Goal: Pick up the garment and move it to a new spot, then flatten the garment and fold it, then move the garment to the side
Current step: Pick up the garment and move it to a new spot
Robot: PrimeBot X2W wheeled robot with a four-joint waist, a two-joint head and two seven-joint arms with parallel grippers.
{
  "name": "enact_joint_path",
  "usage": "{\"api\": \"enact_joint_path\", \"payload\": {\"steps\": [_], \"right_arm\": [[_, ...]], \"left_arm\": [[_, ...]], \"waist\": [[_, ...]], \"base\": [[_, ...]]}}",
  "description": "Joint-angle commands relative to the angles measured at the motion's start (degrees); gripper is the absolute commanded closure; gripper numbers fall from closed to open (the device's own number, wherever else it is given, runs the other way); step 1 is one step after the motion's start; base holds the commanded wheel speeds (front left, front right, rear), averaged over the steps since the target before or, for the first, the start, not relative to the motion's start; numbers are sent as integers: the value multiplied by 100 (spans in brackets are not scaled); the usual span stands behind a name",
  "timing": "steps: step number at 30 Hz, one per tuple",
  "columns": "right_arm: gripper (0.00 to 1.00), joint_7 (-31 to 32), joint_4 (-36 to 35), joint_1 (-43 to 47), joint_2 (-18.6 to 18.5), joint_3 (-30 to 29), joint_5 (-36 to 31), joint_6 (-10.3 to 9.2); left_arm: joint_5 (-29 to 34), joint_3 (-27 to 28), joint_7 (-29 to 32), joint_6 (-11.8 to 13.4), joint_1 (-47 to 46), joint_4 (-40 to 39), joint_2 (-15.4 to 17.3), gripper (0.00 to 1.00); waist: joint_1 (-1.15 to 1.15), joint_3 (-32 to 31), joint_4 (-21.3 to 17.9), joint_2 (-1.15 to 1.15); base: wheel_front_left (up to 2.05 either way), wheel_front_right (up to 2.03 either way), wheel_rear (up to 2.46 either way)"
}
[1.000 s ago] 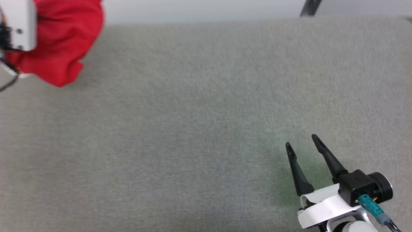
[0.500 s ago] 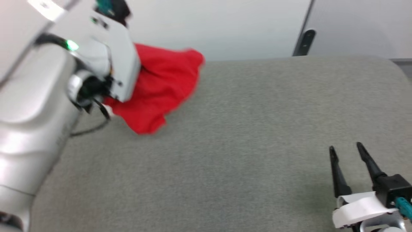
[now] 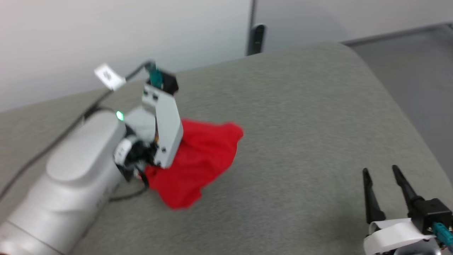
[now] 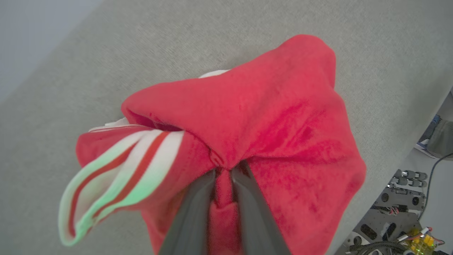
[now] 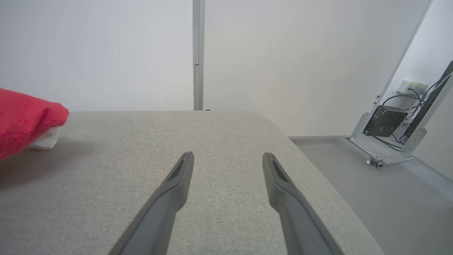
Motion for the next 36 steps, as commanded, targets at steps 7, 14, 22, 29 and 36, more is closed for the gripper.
{"api": "enact_joint_path", "payload": {"steps": [7, 14, 22, 29, 36], "right_arm": [[0, -113, 231, -218, 68, 343, 155, -6], [0, -143, 461, -373, 83, 488, 194, -6], [0, 13, 494, -197, 36, 392, 146, -6], [0, -20, 277, -54, -39, 304, 182, -6], [0, -117, 126, 144, -17, 240, 128, -6]], "left_arm": [[-99, -145, -160, 252, 687, 819, -241, 69], [-110, -308, 37, 153, 504, 1607, -586, 0], [-134, -304, 264, -137, -165, 1476, -694, 0], [-155, -97, -476, -368, -320, 498, -382, 0], [-73, 78, -2076, -440, 354, -713, 153, 0]], "waist": [[0, 344, -908, 0], [0, 190, -725, 0], [0, -238, -29, 0], [0, -511, 655, 0], [0, -662, 1343, 0]], "base": [[0, 0, 0], [0, 0, 0], [0, 0, 0], [0, 0, 0], [0, 0, 0]]}}
